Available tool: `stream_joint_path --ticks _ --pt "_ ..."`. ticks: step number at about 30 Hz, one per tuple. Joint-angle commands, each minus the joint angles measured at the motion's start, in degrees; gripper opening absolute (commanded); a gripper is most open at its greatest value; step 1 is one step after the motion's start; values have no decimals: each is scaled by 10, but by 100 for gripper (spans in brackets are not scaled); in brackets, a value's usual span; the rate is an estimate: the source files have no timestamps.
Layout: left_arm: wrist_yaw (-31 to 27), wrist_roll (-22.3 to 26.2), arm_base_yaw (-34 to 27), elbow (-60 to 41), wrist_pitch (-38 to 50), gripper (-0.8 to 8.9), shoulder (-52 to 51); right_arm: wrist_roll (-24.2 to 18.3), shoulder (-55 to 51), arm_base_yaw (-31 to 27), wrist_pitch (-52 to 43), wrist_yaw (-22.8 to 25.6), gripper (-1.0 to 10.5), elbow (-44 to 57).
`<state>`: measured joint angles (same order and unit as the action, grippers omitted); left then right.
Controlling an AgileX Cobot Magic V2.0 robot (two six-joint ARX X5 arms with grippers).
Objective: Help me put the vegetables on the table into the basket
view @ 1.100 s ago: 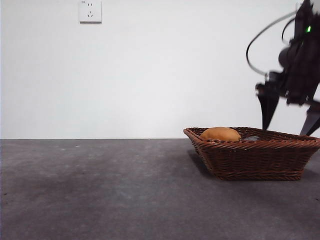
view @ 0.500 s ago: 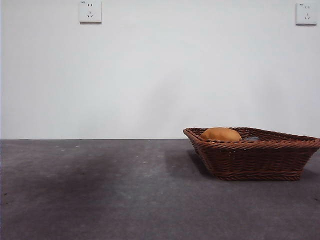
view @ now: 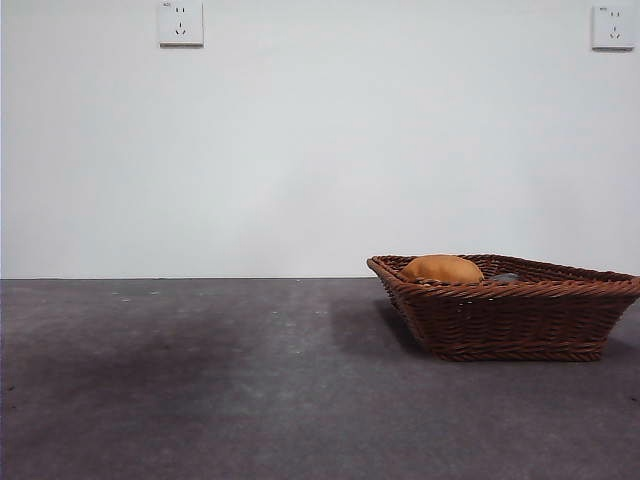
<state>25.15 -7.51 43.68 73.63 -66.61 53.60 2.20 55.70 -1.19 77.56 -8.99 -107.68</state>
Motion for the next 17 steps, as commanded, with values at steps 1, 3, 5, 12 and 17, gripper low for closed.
stream_joint_path --ticks 1,3,5,12,17 --pt "1 7 1 0 3 -4 16 4 7 1 11 1 1 4" --pt "2 7 1 0 5 -4 32 4 18 1 11 1 1 4" --pt "-3 7 -1 0 11 -4 42 4 31 1 11 1 1 4" --pt "-12 93 -31 -1 47 -4 22 4 84 1 11 1 1 4" --pt "-10 256 -127 -48 132 -4 -32 4 136 1 11 1 1 4"
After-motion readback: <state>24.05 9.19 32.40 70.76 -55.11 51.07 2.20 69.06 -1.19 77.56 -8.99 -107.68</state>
